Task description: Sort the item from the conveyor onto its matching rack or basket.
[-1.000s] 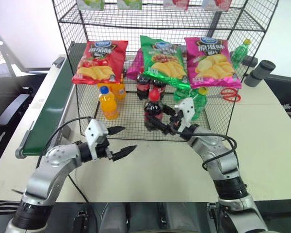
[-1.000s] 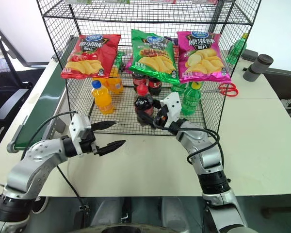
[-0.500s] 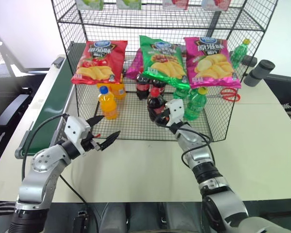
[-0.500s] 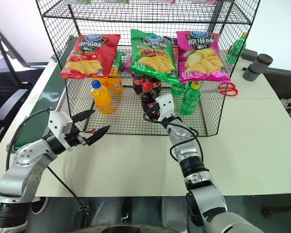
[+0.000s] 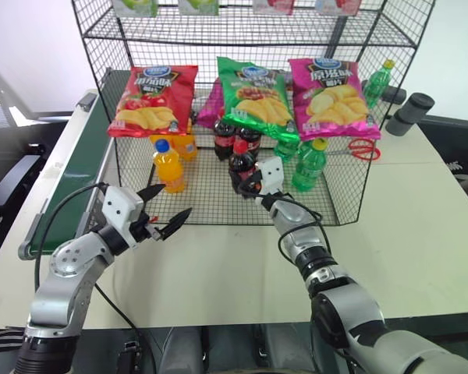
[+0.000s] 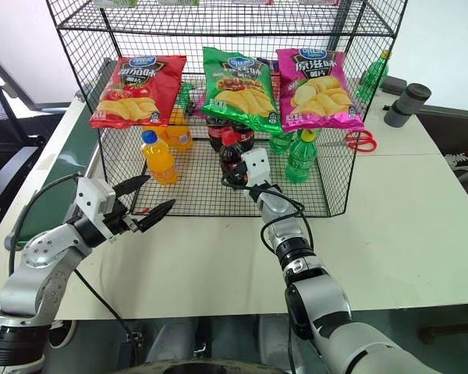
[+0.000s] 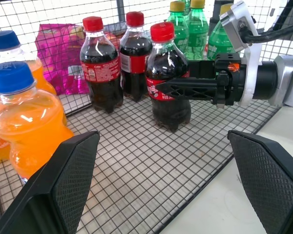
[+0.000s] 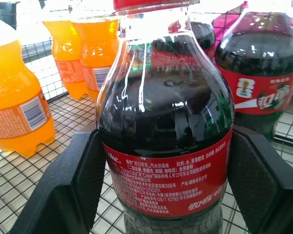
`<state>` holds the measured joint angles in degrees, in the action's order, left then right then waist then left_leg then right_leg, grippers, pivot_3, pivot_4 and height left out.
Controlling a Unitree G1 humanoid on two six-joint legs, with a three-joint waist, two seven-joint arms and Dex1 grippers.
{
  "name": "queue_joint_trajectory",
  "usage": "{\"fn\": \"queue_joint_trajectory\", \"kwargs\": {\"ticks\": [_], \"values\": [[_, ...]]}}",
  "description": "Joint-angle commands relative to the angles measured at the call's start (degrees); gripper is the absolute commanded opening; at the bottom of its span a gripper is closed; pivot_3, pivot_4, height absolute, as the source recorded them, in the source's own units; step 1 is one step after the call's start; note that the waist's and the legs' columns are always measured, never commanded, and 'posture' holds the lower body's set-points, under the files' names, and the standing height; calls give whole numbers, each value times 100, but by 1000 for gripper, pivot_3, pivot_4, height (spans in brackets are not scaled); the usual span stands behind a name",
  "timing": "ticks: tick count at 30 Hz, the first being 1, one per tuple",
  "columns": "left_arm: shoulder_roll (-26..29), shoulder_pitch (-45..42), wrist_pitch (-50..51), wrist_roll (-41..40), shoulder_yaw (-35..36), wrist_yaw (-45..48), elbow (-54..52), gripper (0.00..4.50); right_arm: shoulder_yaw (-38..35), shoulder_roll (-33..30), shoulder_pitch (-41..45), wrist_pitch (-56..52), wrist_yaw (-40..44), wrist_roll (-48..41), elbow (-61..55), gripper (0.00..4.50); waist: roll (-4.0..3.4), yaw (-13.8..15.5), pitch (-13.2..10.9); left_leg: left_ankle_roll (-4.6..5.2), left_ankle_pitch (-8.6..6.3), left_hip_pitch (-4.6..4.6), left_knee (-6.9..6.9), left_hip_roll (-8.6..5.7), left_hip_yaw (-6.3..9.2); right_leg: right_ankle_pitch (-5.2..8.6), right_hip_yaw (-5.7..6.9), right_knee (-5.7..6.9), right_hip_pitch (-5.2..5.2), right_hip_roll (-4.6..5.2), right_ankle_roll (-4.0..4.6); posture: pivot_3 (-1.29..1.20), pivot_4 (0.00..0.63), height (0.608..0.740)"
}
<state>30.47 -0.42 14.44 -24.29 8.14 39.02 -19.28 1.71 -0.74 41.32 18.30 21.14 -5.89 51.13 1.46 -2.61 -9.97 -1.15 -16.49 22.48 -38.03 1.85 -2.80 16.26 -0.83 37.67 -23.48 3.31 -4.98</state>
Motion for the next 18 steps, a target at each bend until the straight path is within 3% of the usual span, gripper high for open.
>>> {"fn": "queue_joint_trajectory", "kwargs": {"ticks": [1, 3, 4, 9, 18], "values": [[-6, -62, -96, -1, 58, -19, -123, 4492, -122, 51, 184, 214, 111, -79, -127, 3482, 0, 0, 0, 0, 0, 0, 0, 0, 0, 0, 0, 0, 0, 0, 0, 0, 150, 740], [-11, -78, -101, -1, 54, -21, -110, 4500, -133, 44, 122, 230, 161, -82, -217, 4396, 0, 0, 0, 0, 0, 0, 0, 0, 0, 0, 0, 1, 0, 1, 0, 0, 150, 740], [-12, -84, -105, 0, 52, -21, -104, 4500, -116, 30, 94, 256, 164, -48, -258, 4461, 0, 0, 0, -1, 0, -1, 0, 0, 0, 0, 0, 1, 0, 1, 0, 0, 150, 740], [-19, -122, -83, 11, 34, -43, -92, 4500, -9, -137, -223, 214, 448, -14, -816, 4461, -1, 1, 0, -1, 0, -1, 0, 0, 0, 0, 0, 1, 0, 3, 0, 0, 150, 740], [135, -72, 420, -46, 65, -165, -188, 4500, 24, -1419, -1906, -1514, 1713, -666, -4000, 4461, -2, 20, 1, 0, -1, -1, 1, -6, 3, 0, 2, -2, 4, 15, 0, 0, 150, 740]]}}
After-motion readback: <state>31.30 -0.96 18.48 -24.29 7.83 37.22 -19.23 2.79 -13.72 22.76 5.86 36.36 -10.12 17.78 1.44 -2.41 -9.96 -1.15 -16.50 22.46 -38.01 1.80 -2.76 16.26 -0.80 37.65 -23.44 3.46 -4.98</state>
